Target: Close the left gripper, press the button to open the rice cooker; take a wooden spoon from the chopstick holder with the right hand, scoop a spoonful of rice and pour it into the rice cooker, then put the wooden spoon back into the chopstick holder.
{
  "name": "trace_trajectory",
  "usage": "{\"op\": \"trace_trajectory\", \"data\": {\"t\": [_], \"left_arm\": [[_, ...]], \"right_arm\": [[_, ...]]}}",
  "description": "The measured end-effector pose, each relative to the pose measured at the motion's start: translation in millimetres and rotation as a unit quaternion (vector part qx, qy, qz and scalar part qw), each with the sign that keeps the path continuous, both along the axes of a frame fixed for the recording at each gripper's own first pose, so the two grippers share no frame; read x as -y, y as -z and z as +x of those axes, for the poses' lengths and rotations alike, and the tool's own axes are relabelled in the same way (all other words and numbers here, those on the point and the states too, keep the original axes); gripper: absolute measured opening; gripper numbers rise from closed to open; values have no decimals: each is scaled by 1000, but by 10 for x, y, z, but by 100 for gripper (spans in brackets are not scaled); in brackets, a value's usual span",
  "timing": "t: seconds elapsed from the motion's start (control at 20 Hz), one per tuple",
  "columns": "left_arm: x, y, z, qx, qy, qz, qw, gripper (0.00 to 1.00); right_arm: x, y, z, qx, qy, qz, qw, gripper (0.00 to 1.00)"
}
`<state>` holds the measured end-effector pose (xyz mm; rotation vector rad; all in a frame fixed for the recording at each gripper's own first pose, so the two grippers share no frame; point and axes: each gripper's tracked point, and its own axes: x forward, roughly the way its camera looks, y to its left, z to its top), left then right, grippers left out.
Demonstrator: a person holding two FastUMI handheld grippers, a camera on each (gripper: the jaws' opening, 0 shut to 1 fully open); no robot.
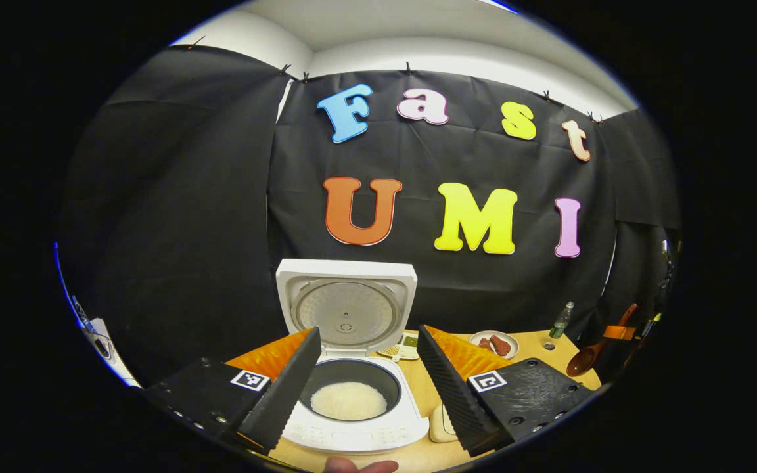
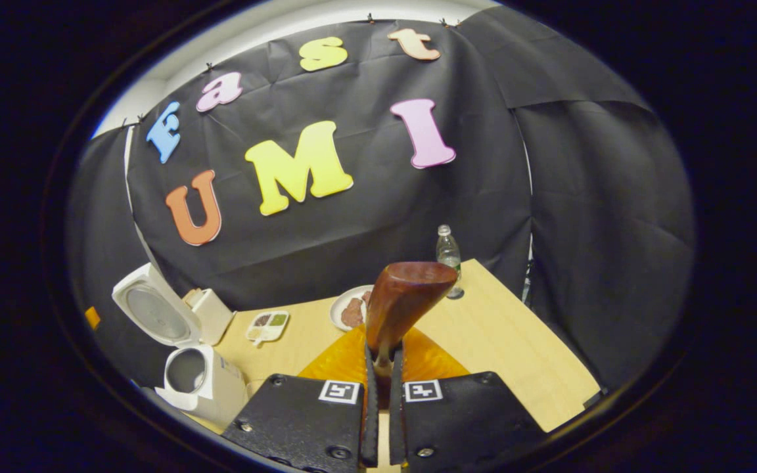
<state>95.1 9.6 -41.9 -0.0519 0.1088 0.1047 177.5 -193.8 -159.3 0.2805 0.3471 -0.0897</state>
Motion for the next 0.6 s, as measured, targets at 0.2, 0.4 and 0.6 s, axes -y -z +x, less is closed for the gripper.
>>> {"op": "trace_trajectory", "data": {"t": [0.2,0.4,0.6], "left_arm": [[-30,-14,37,-4,-22,9,1000,94],[11,-69,85,-12,-34,1,999,94],[12,-122,136,-15,-46,12,999,94]], "right_arm": [[46,446,138,-24,-20,-2,1000,12],[61,835,263,-42,-38,-6,998,12],[32,1149,357,-53,-60,-6,997,12]]}}
